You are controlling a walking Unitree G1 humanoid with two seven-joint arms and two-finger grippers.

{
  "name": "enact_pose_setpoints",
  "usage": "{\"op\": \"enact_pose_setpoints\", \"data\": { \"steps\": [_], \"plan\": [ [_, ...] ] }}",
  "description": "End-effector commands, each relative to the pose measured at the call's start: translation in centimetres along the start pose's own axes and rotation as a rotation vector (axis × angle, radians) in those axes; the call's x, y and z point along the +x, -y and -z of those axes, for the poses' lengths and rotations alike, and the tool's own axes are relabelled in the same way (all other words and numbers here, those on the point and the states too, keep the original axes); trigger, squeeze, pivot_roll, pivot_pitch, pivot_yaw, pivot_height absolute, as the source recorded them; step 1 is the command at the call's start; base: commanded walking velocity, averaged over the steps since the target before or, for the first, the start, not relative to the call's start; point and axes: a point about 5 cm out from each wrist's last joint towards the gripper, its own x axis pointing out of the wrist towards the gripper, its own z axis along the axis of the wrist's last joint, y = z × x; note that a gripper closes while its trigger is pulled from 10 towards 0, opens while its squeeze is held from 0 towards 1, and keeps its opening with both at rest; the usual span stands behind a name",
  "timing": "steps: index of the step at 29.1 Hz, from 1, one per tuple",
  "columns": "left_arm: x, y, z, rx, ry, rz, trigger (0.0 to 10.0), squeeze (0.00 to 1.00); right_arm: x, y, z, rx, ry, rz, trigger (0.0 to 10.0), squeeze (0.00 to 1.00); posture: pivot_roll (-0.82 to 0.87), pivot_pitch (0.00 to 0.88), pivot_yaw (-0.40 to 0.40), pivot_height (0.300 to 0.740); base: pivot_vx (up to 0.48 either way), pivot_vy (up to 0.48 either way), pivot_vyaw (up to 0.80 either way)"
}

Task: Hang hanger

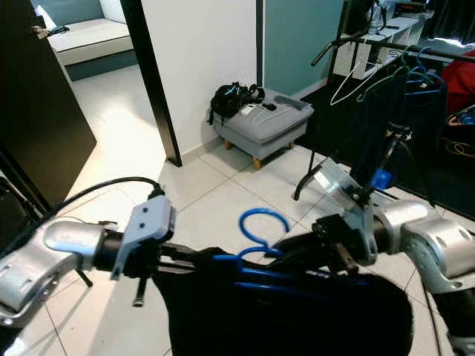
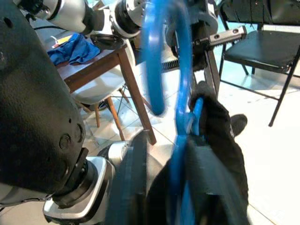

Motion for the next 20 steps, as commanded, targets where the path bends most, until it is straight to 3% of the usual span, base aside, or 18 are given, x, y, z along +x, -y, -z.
{"op": "enact_pose_setpoints", "data": {
  "steps": [1, 8, 9, 10, 11, 12, 13, 15, 16, 17, 18, 20],
  "plan": [
    [0.0, -0.1, 0.0, -0.018, 0.013, -0.019, 0.0, 0.0, 0.3, 0.0, -0.6, -0.028, 0.018, -0.021, 10.0, 1.0, -0.03, 0.0, 0.034, 0.74, 0.0, 0.0, 0.0],
    [-0.5, -0.6, 0.7, -0.055, 0.026, -0.091, 0.0, 0.0, -1.1, 0.7, -1.1, -0.058, 0.028, 0.076, 10.0, 1.0, -0.03, 0.0, 0.028, 0.74, 0.0, 0.0, 0.0],
    [-1.0, -1.1, 1.4, -0.07, 0.012, -0.153, 0.0, 0.0, -2.4, 1.0, -1.4, -0.087, 0.017, 0.165, 10.0, 1.0, -0.03, 0.0, 0.027, 0.74, 0.0, 0.0, 0.0],
    [-1.0, -1.1, 1.4, -0.07, 0.012, -0.153, 0.0, 0.0, -2.4, 1.0, -1.4, -0.087, 0.017, 0.165, 10.0, 1.0, -0.03, 0.0, 0.027, 0.74, 0.0, 0.0, 0.0],
    [-1.6, -1.6, 2.1, -0.082, -0.009, -0.218, 0.0, 0.0, -3.9, 1.4, -1.7, -0.123, -0.001, 0.282, 10.0, 1.0, -0.03, 0.0, 0.028, 0.74, 0.0, 0.0, 0.0],
    [-1.6, -1.6, 2.1, -0.082, -0.009, -0.218, 0.0, 0.0, -3.9, 1.4, -1.7, -0.123, -0.001, 0.282, 10.0, 1.0, -0.03, 0.0, 0.028, 0.74, 0.0, 0.0, 0.0],
    [-2.3, -2.0, 2.8, -0.097, -0.031, -0.292, 0.0, 0.0, -5.7, 1.8, -2.1, -0.161, -0.008, 0.424, 10.0, 1.0, -0.03, 0.0, 0.027, 0.74, 0.0, 0.0, 0.0],
    [-2.3, -2.0, 2.8, -0.097, -0.031, -0.292, 0.0, 0.0, -5.7, 1.8, -2.1, -0.161, -0.008, 0.424, 10.0, 1.0, -0.03, 0.0, 0.027, 0.74, 0.0, 0.0, 0.0],
    [-3.1, -2.3, 3.6, -0.112, -0.051, -0.359, 0.0, 0.0, -7.3, 2.0, -2.4, -0.191, -0.007, 0.556, 10.0, 1.0, -0.03, 0.0, 0.028, 0.74, 0.0, 0.0, 0.0],
    [-3.1, -2.3, 3.6, -0.112, -0.051, -0.359, 0.0, 0.0, -7.3, 2.0, -2.4, -0.191, -0.007, 0.556, 10.0, 1.0, -0.03, 0.0, 0.028, 0.74, 0.0, 0.0, 0.0],
    [-3.7, -2.4, 4.1, -0.125, -0.064, -0.418, 0.0, 0.0, -8.6, 2.2, -2.4, -0.212, -0.001, 0.68, 10.0, 1.0, -0.04, 0.0, 0.029, 0.74, 0.0, 0.0, 0.0],
    [-3.7, -2.4, 4.1, -0.125, -0.064, -0.418, 0.0, 0.0, -8.6, 2.2, -2.4, -0.212, -0.001, 0.68, 10.0, 1.0, -0.04, 0.0, 0.029, 0.74, 0.0, 0.0, 0.0]
  ]
}}
